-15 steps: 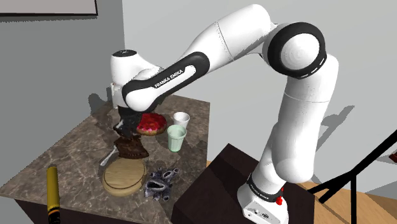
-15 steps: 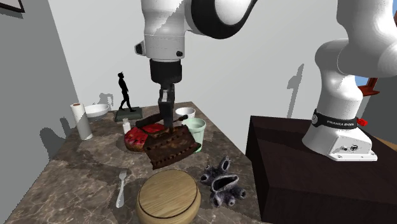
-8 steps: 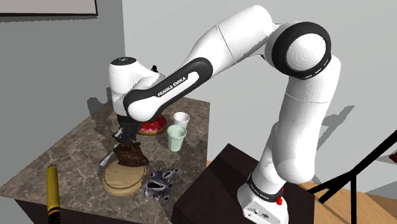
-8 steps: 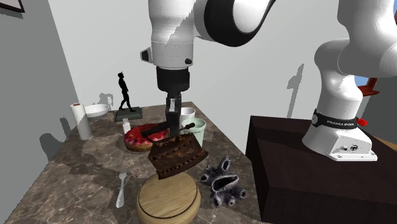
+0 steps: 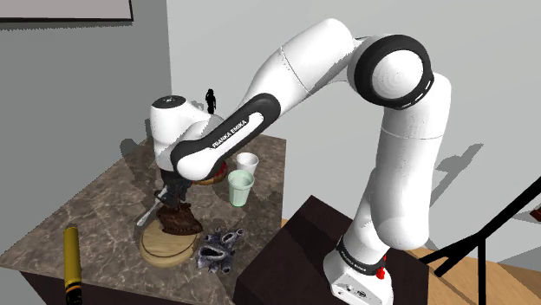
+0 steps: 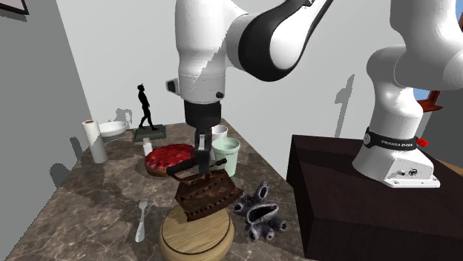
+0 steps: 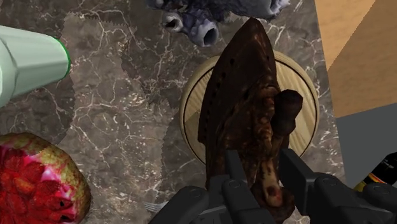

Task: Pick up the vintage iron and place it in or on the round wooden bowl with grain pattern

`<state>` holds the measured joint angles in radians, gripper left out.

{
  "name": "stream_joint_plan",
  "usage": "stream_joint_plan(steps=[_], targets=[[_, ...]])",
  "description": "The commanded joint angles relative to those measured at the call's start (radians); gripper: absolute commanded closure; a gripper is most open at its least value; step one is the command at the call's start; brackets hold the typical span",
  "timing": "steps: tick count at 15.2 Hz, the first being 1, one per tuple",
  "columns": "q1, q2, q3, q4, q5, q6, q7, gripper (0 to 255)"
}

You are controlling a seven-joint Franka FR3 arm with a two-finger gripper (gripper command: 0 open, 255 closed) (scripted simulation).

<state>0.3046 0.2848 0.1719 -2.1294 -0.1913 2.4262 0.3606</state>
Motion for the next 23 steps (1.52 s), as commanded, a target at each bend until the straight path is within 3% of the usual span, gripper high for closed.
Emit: stream_joint_plan(steps=[1, 8, 16, 17, 23], targets=[[0.002, 0.019, -0.004, -0.006, -0.009, 0.026, 0.007, 255], [0.012, 0.092, -0.019, -0.01, -0.04, 0.101, 0.034, 255], [0.012, 0.092, -0.019, -0.01, -0.04, 0.101, 0.034, 255], [0.011, 0.092, -0.019, -0.011, -0.04, 0.102, 0.033, 0], [0.009, 0.065, -0.013, -0.011, -0.03, 0.075, 0.026, 0]])
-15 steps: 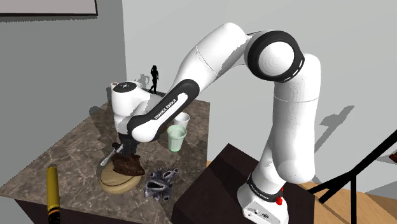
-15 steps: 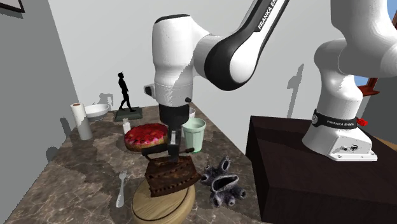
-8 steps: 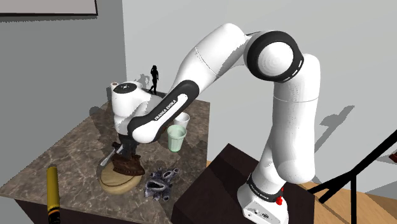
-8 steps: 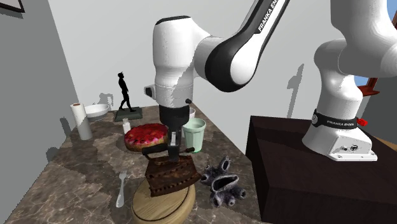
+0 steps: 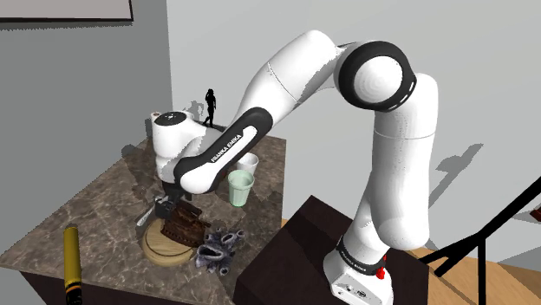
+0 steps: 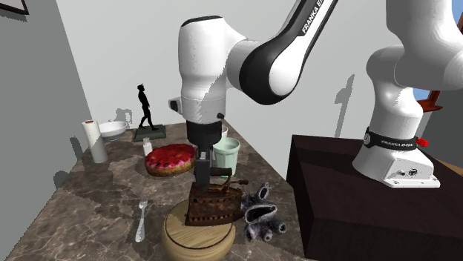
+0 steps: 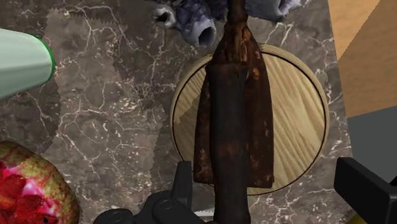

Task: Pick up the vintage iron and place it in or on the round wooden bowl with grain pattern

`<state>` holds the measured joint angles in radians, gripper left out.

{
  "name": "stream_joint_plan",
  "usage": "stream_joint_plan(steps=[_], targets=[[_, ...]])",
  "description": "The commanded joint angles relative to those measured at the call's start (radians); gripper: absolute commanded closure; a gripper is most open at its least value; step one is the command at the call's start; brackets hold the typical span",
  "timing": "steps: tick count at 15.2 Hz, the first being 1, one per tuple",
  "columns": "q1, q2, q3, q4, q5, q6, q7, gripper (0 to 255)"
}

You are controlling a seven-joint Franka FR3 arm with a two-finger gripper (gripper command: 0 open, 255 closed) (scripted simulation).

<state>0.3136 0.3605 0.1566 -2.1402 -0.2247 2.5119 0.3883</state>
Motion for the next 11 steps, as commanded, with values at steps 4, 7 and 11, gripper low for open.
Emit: stream_joint_plan(steps=[4, 7, 11], targets=[[-0.006, -0.083, 0.019, 0.005, 0.034, -0.086, -0.022, 0], [-0.006, -0.083, 0.018, 0.005, 0.034, -0.086, -0.022, 0], [-0.006, -0.083, 0.018, 0.005, 0.034, -0.086, -0.022, 0]])
